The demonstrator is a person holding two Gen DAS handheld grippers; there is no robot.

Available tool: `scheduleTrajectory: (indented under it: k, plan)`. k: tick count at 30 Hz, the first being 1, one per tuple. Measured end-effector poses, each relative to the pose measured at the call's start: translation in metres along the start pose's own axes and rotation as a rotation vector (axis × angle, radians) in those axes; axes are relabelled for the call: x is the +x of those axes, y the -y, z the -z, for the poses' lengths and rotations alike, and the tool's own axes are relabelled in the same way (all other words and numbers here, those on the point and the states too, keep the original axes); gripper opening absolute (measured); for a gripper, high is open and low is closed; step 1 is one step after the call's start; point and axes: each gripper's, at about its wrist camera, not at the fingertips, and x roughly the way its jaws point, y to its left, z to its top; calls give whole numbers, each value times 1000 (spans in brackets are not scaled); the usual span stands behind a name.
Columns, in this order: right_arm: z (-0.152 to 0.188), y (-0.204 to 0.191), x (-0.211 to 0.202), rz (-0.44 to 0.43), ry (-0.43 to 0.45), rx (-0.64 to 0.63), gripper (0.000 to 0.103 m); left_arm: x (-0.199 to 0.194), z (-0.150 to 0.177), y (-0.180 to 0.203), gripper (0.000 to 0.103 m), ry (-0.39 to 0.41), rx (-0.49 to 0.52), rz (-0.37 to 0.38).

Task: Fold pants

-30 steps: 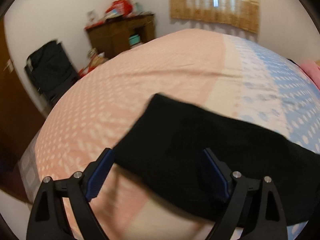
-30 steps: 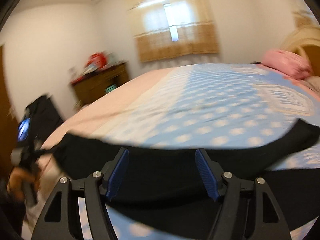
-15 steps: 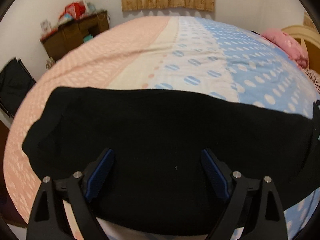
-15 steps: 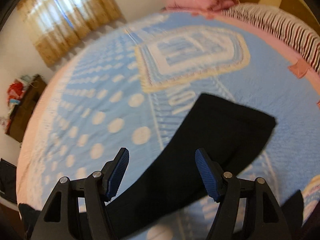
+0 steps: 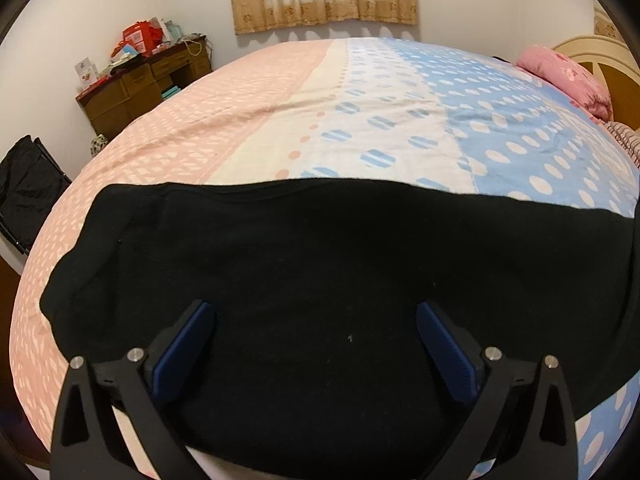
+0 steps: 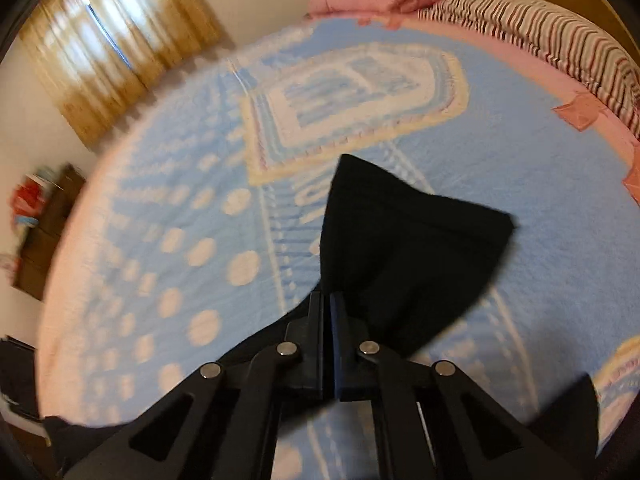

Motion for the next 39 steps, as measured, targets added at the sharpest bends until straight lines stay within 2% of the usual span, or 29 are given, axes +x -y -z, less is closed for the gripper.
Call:
scheduleTrajectory:
  k: [4,8,15,19,23,25,27,28,29,30,34,36,39]
  plan:
    - [26,22,-66,-78,99,55,3,1,0,1,103,-2,4,4]
    - [64,59,-108,-106,146,151,3,1,-1,0,103,-3,6,9]
    - [120,111,-133,-34,141,265,0,3,-3,1,103,-5,14,13]
    - [130,122,-139,8,139,270,1,1,-5,2,103,-15,17,12]
    - [129,123,-153,-20,190,284,2,-11,-4,5,103,-25,19,31]
    - [132,115,-157,-94,169,290,3,-24,-3,13,103,-3,41,66]
    - [142,100,-151,-212,143,305,12,-42,0,29,103,42,86,113]
    - [147,89,-145,-254,113,299,36,-49,2,39,103,62,113,130]
    - [152,79,-138,-289,88,294,66,-54,3,47,103,77,139,144]
    - [158,70,-132,-331,75,301,75,-60,5,60,103,98,185,163]
    - [176,24,-102,-531,17,284,76,-72,10,95,103,127,289,208]
    - [183,1,-85,-555,-29,261,75,-71,11,100,103,104,287,240]
    - [188,-36,-55,-588,-117,204,66,-67,10,91,103,87,260,237]
